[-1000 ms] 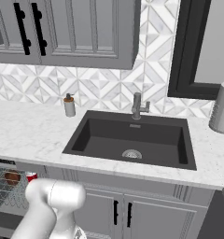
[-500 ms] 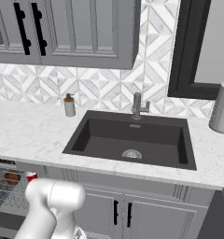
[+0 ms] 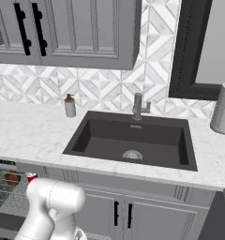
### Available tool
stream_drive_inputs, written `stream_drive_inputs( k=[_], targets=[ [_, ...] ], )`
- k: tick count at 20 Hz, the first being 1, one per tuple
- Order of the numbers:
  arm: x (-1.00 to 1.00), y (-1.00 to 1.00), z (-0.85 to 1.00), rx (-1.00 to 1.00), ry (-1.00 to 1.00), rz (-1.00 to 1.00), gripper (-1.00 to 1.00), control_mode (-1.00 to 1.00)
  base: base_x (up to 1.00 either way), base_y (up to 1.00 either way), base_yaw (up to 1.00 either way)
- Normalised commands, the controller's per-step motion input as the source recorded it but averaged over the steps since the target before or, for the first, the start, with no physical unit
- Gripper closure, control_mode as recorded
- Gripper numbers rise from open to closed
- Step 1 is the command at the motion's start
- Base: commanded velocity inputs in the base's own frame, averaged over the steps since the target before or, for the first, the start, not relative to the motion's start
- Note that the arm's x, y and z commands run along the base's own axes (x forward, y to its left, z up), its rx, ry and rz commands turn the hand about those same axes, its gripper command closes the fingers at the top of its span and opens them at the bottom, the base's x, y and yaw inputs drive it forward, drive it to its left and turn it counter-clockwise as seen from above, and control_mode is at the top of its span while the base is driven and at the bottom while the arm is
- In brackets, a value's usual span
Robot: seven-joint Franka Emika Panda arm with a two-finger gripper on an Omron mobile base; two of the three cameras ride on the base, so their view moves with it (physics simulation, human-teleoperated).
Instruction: Pick up the cup and bowl from the counter, place them in the dishwasher, and close the dishwasher door.
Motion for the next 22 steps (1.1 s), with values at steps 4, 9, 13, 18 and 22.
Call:
stream_drive_inputs(
  k=[4,9,13,18,22],
  targets=[
    [0.50,0.27,-0.40,0.00,0.02,0.03,-1.00,-1.00,0.00,0.00,0.00],
    [0.35,0.02,-0.36,0.00,0.02,0.03,-1.00,-1.00,0.00,0.00,0.00],
    [0.52,0.02,-0.29,0.00,0.02,0.02,-1.00,-1.00,0.00,0.00,0.00],
    [0.98,-0.05,-0.01,0.00,-0.01,0.00,-1.00,-1.00,0.00,0.00,0.00],
    [0.96,-0.13,0.01,0.00,-0.01,0.00,-1.00,-1.00,0.00,0.00,0.00]
  ],
)
